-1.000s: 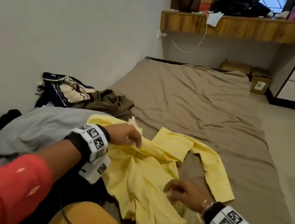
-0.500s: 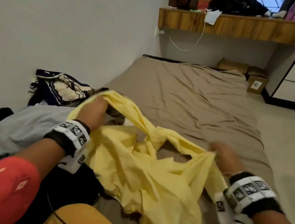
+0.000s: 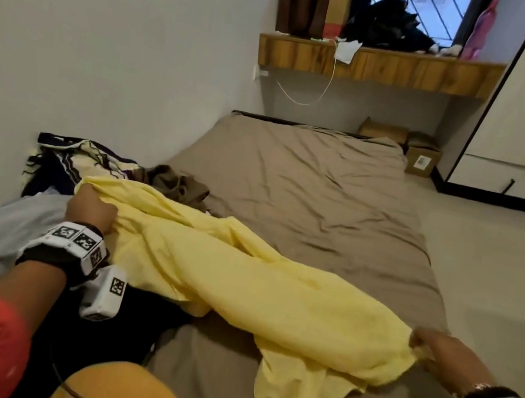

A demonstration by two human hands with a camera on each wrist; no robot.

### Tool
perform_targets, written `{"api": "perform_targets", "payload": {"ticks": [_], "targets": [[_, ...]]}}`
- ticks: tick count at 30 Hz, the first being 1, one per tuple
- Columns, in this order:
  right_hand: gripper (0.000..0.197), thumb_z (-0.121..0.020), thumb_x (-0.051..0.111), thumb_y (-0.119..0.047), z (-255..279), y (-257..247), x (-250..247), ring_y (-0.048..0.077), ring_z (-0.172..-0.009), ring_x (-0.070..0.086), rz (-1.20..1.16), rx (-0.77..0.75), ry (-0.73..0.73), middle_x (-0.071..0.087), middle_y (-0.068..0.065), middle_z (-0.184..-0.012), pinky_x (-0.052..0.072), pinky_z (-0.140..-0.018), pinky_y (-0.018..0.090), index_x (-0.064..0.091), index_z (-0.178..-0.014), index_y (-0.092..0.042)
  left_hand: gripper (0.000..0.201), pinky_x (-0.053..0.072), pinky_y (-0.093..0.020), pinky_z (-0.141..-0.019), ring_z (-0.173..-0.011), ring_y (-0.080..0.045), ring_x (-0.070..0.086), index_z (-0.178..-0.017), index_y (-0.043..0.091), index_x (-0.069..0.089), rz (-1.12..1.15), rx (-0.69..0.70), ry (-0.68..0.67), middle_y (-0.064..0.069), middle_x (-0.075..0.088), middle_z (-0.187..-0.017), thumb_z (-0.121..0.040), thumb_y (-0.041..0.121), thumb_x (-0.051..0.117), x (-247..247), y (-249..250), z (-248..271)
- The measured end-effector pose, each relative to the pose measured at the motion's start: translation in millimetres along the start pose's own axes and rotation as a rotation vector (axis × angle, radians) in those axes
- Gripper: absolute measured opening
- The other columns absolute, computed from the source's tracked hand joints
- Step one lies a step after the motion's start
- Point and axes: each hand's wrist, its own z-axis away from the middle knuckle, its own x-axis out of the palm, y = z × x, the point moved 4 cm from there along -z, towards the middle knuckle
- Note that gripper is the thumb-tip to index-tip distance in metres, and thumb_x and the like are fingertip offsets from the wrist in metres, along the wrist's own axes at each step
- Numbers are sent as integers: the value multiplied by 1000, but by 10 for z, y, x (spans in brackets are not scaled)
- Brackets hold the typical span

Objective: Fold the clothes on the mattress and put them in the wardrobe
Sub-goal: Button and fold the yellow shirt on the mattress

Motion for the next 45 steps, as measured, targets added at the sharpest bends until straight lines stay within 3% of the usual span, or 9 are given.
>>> {"api": "perform_targets", "payload": {"ticks": [8,13,16,21,24,28,34,38,45], "targets": [[21,-80,58,-2,-124,136,110,33,-94,59,-573,509,165,65,19,-101,47,-84,35,58,-68,-19,30,44,-48,-84,-107,-45,51,-102,0,66,-346,236,-17,-28,53,-117,-82,22,67,-122,149,83],[39,-80,71,-26,18,168,517,25,-58,46,-875,766,-30,56,11,-44,43,-63,34,47,-62,-1,40,43,-48,-94,-129,-35,41,-102,8,69,-465,1125,-204,-14,56,-129,-70,-14,56,191,535,532],[33,-81,70,-10,-25,-12,595,21,-55,44,-963,694,-70,49,8,-59,40,-64,33,44,-60,-5,44,43,-38,-98,-130,-23,41,-125,20,55,-726,887,-533,-6,48,-135,-84,3,47,425,426,498],[18,-84,62,-15,-485,152,63,19,-48,57,-1652,593,129,55,4,-46,44,-34,20,49,-74,-10,24,43,-39,-87,-106,-33,57,-111,6,64,-675,875,-429,-18,62,-114,-89,9,54,437,779,281],[78,-20,94,-29,-1099,469,-284,16,-60,56,-1968,411,187,64,2,-60,54,-50,25,62,-87,-7,15,43,-42,-77,-89,-42,61,-95,-3,68,-445,953,-266,-27,66,-92,-85,8,63,531,1412,141],[29,-71,74,-26,-1887,512,-444,17,-70,67,-1827,172,-2,64,4,-92,55,-50,33,58,-95,-22,19,38,-35,-71,-76,-32,56,-87,0,67,-413,1010,-280,-18,61,-75,-89,18,60,1024,2299,-205],[121,-21,96,-26,-1891,338,31,28,-81,66,-1446,328,-418,64,13,-103,55,-68,39,38,-128,-26,14,36,-32,-69,-71,-27,52,-81,14,63,-382,894,-373,-3,53,-64,-90,22,57,1162,2899,-595],[69,-77,69,-2,-1634,-16,113,20,-73,68,-1424,374,-604,71,15,-96,51,-64,29,28,-124,-31,22,41,-36,-70,-68,-30,53,-80,6,64,-394,834,-389,-14,57,-67,-91,23,56,987,2832,-550],[24,-83,66,-8,-1584,-446,505,16,-49,42,-1472,567,-328,47,6,-58,36,-41,19,47,-68,-11,18,37,-33,-72,-66,-25,50,-84,12,61,-380,825,-305,-11,56,-75,-93,26,53,717,2562,-322]]}}
